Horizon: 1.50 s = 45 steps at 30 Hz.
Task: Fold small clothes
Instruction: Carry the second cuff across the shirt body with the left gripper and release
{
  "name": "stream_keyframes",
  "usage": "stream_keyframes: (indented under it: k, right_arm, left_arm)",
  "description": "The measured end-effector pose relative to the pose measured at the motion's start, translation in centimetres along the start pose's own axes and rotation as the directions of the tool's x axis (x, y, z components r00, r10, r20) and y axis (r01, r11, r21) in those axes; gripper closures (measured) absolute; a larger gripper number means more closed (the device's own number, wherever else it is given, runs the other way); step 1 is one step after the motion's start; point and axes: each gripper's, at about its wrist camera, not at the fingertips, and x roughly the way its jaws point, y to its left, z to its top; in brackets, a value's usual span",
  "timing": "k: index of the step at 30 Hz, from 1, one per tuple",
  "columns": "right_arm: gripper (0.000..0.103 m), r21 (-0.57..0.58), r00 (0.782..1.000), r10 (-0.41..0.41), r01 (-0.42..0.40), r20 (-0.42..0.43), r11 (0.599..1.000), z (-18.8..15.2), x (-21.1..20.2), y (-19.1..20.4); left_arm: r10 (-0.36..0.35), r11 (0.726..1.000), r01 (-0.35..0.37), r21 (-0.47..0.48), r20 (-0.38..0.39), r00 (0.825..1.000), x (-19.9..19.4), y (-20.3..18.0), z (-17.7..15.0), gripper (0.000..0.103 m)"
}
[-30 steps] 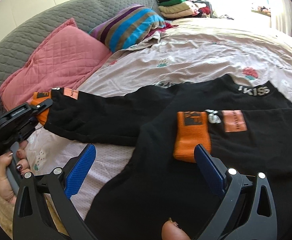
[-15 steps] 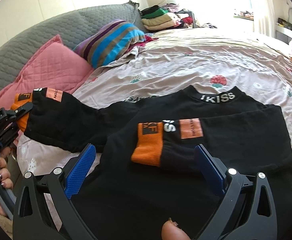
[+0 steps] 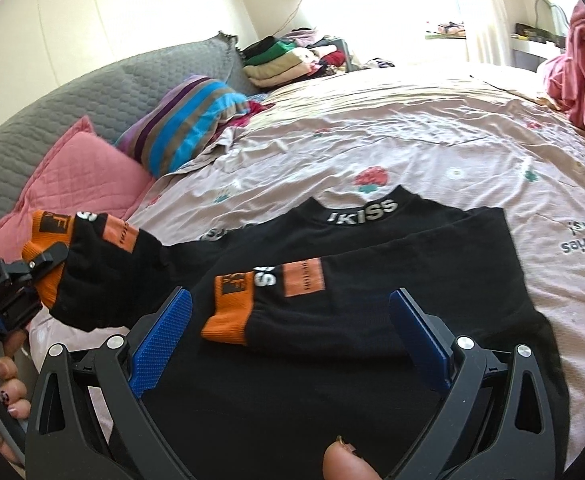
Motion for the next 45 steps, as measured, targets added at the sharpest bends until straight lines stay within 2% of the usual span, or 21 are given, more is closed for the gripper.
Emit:
stream_keyframes:
  k: [12,22,27,30,31,33,36,38,40,42,45]
  right_arm:
    - [0.005,0.046,0.995,-0.099,0.099,0.008,0.994,-1.1,-1.9,-5.2]
    - [0.005,0.094,0.992,-0.126,0.126,-0.014,0.987,-1.7,-2.0,-8.1]
    - [0.005,0.124,0.991,-0.134,0.135,-0.022,0.983,-1.8,-1.9,-9.0]
    - [0.005,0.147,0.991,-0.132,0.135,-0.035,0.980,-1.9,-1.7,-9.6]
    - [0.005,0.151,0.991,-0.130,0.135,-0.038,0.979,-2.0,-1.6,-9.7]
    - [0.005,0.159,0.992,-0.117,0.124,-0.052,0.979,-2.2,-1.4,-9.8]
    - [0.005,0.169,0.993,-0.082,0.095,-0.085,0.981,-2.8,-0.6,-9.5]
    - [0.005,0.161,0.992,-0.060,0.078,-0.111,0.984,-3.3,0.0,-8.9]
    - [0.005,0.145,0.990,-0.033,0.052,-0.135,0.988,-3.9,0.5,-7.9]
    - [0.005,0.113,0.985,0.017,0.003,-0.174,0.994,-4.7,1.4,-6.4]
    - [0.005,0.111,0.959,0.118,-0.091,-0.259,0.990,-5.8,3.1,-4.5]
  left_arm:
    - [-0.028,0.998,0.036,0.057,-0.124,0.992,4.1,-3.6,-2.5,0.095]
    - [-0.018,0.993,0.045,0.107,-0.241,0.970,8.1,-5.5,-6.1,0.095]
    - [-0.023,0.992,0.058,0.108,-0.299,0.954,9.7,-5.4,-7.6,0.093]
    - [-0.033,0.992,0.073,0.105,-0.338,0.940,10.3,-5.3,-8.3,0.085]
    - [-0.037,0.992,0.078,0.104,-0.348,0.937,10.4,-5.3,-8.5,0.074]
    - [-0.036,0.991,0.080,0.107,-0.363,0.931,10.6,-5.5,-8.8,0.060]
    - [-0.038,0.990,0.087,0.115,-0.372,0.927,10.4,-5.6,-9.0,0.055]
    - [-0.044,0.990,0.089,0.110,-0.358,0.933,9.8,-5.4,-8.6,0.050]
    - [-0.005,0.989,0.051,0.135,-0.322,0.947,9.0,-5.1,-8.0,0.040]
    - [0.062,0.987,-0.017,0.161,-0.276,0.959,8.1,-4.7,-7.2,0.031]
    - [0.135,0.979,-0.094,0.182,-0.229,0.964,7.1,-3.8,-6.3,0.018]
